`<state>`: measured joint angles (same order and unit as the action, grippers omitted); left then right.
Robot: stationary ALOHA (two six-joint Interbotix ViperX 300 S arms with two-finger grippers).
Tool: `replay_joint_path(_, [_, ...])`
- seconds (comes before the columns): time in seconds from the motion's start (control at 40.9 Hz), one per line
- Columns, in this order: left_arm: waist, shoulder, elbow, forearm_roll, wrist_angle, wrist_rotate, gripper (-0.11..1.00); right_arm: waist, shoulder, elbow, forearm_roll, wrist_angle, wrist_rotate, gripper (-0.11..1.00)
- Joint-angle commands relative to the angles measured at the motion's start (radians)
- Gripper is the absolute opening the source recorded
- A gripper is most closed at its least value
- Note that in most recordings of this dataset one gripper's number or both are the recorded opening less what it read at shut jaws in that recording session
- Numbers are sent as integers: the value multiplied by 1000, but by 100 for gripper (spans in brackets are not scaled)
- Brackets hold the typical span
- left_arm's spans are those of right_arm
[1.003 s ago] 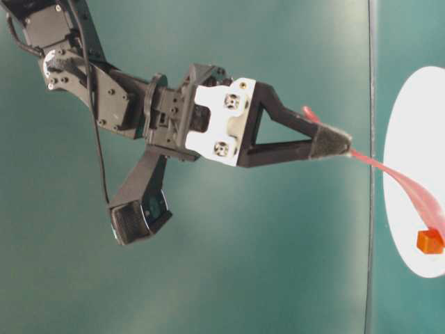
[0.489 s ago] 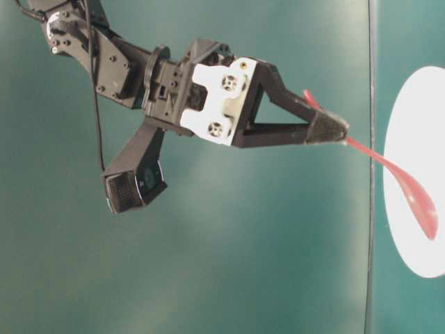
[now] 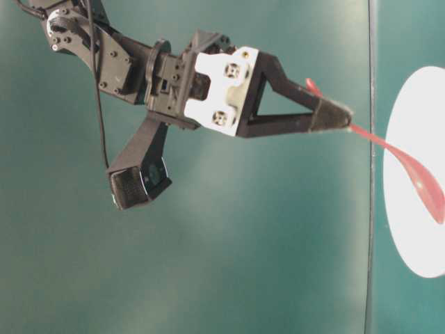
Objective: Grip the spoon and scoop the red block from the bowl with right arm.
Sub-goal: 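Raise the spoon out of the bowl with the right gripper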
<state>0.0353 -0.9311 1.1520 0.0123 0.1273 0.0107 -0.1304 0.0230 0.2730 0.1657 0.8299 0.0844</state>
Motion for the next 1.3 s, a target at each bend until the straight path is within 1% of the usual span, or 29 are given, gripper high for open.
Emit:
replay_joint_path(0.0, [-2,6,-25,3,-5,0,0,-11,-54,-17,-5,17,0,24])
replay_joint_path(0.318, [-2,8,-26,3,-5,0,0,-14,-101,-6,-8,117,-3,24])
replay_joint_path(0.44, [0,6,-26,2,-5,0,0,-12,-123,5,-8,135,2,24])
replay_joint_path(0.88, [0,6,-26,3,-5,0,0,-6,-209,95,11,137,14,24])
replay_joint_path(1.272, [0,6,-26,3,-5,5,0,-5,-215,101,9,132,2,24])
